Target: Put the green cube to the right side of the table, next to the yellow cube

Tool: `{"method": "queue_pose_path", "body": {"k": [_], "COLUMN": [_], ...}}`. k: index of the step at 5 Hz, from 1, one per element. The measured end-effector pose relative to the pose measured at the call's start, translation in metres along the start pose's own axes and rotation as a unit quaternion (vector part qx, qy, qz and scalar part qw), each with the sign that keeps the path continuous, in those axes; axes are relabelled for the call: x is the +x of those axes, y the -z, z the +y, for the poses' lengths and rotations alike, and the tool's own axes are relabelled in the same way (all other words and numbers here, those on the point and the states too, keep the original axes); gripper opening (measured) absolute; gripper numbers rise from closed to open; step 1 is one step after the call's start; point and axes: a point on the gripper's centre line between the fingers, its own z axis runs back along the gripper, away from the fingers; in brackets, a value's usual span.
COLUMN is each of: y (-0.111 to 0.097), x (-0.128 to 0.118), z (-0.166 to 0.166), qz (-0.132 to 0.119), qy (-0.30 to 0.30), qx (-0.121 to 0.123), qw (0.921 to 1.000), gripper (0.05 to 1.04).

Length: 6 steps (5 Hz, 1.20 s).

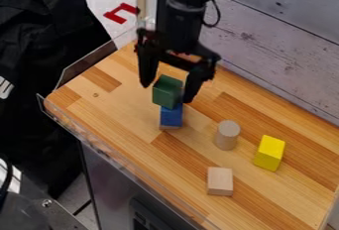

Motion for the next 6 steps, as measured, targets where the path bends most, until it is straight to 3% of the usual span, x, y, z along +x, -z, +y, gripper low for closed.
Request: {"method": "queue_pose_path", "body": {"k": [2,3,4,5,6], "y": [0.018,0.021,0.021,0.021,0.002], "x": [0.002,0.006,0.006,0.003,0.005], "z": [0.005,0.006,0.006,0.003,-0.011], "qz": [0.031,0.024,0.021,0.028,0.003], "qy": [-0.007,-0.012,-0.011,-0.014,-0.006], "qx": [-0.009,-0.018,-0.019,-0.016,-0.006], "qw": [0.9995,0.9995,0.9995,0.9994,1.0], "gripper": [0.964,0.686,0.589,0.589,0.589]}}
